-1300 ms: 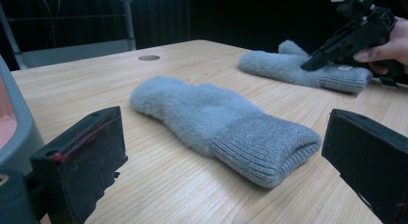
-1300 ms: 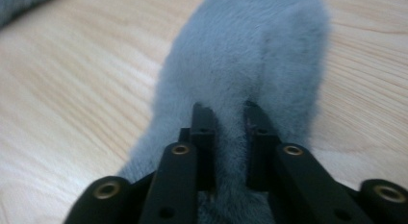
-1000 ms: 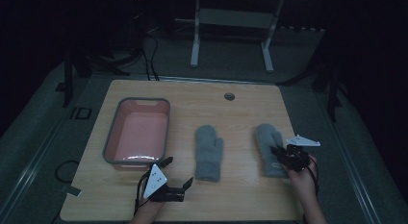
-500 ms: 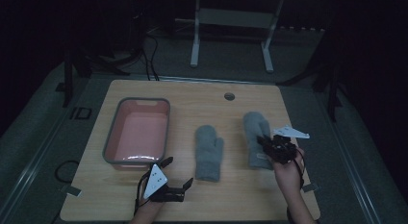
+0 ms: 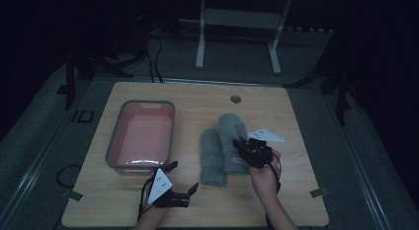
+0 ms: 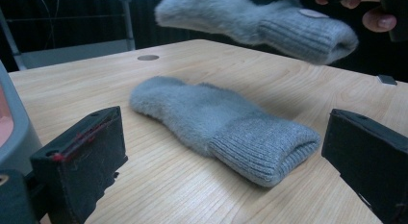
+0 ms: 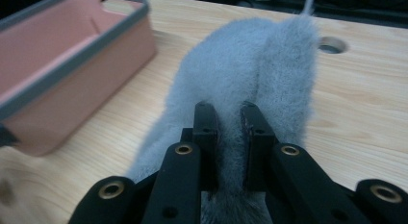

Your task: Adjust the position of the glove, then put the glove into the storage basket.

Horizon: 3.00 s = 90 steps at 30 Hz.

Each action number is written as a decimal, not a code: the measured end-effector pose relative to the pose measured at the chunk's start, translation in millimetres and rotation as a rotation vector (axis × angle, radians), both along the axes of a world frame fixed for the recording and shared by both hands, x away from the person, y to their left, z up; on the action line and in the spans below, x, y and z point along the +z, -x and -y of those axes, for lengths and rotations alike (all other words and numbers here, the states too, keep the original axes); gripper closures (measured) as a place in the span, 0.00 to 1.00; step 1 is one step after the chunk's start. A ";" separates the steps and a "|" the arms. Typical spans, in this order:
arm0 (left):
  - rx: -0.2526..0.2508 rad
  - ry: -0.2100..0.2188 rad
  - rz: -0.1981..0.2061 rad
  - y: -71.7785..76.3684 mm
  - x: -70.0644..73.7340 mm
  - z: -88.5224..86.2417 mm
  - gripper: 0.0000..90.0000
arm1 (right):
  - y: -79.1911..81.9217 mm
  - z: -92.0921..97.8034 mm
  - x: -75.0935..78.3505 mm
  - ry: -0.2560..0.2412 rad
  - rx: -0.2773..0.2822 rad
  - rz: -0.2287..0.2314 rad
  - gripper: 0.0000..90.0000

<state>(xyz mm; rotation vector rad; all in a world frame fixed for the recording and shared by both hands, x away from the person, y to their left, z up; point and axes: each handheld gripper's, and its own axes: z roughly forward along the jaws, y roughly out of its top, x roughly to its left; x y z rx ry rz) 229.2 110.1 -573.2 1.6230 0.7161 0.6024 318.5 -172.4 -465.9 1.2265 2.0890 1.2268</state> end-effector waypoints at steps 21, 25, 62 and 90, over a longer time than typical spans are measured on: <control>0.003 -0.007 -0.001 0.1 0.1 1.3 0.02 | 0.4 -52.0 -55.0 -0.074 -0.032 -0.142 0.83; 0.010 -0.012 0.002 0.3 0.2 2.1 0.02 | -0.1 -54.4 -64.1 -0.070 -0.026 -0.158 0.70; 0.109 -0.243 -0.526 -97.9 67.8 58.9 0.16 | -28.2 5.4 -49.2 0.064 0.236 -0.181 0.16; -0.095 -0.242 -0.695 -124.4 30.2 66.3 0.86 | -41.6 -2.5 -81.0 -0.001 0.280 -0.339 0.88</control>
